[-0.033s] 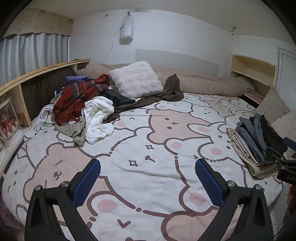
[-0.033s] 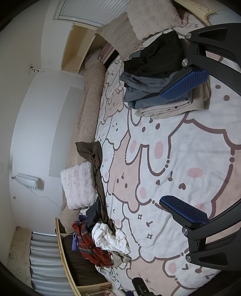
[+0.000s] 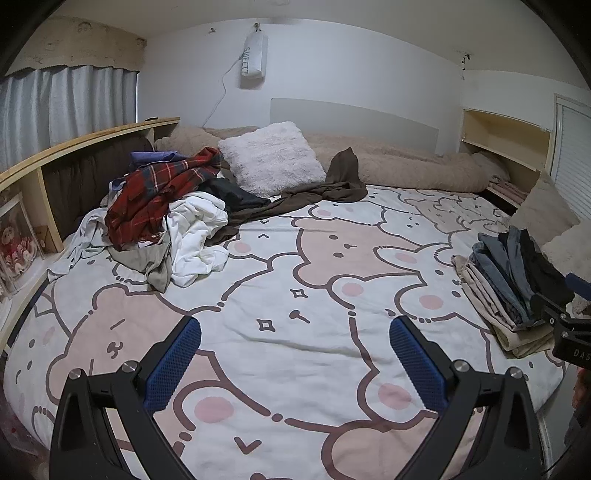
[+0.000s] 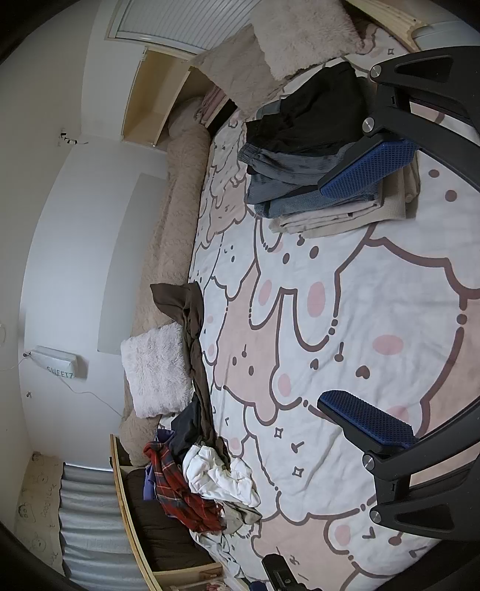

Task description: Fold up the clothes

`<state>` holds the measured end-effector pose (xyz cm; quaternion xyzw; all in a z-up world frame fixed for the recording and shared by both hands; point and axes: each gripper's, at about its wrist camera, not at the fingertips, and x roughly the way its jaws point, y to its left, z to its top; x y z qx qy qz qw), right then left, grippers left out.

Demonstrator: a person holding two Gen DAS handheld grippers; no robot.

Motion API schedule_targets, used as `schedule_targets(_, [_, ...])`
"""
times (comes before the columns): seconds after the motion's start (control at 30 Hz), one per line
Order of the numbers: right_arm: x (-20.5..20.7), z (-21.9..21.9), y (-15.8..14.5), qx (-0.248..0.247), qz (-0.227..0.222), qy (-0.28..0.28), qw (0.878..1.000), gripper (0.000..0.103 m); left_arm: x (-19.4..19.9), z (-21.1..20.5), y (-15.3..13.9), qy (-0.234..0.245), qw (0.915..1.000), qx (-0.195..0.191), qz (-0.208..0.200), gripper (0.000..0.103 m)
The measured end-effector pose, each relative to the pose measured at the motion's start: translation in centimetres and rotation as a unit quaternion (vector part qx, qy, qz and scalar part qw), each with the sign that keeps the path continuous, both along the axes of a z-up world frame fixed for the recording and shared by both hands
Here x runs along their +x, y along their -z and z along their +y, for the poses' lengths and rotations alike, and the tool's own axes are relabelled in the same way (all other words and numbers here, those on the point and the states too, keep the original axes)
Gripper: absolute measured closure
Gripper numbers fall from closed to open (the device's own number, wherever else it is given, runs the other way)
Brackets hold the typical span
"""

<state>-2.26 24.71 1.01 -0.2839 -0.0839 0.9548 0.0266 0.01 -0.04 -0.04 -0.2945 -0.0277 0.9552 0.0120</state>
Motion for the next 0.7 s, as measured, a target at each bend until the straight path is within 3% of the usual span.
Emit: schedule_targets(0.7, [0.23, -0.08, 0.1, 0.001, -0.002, 0.001, 1.0, 0.0, 0.1, 0.23, 0.17, 0.005, 0.9999, -0.01, 0.004, 0.0])
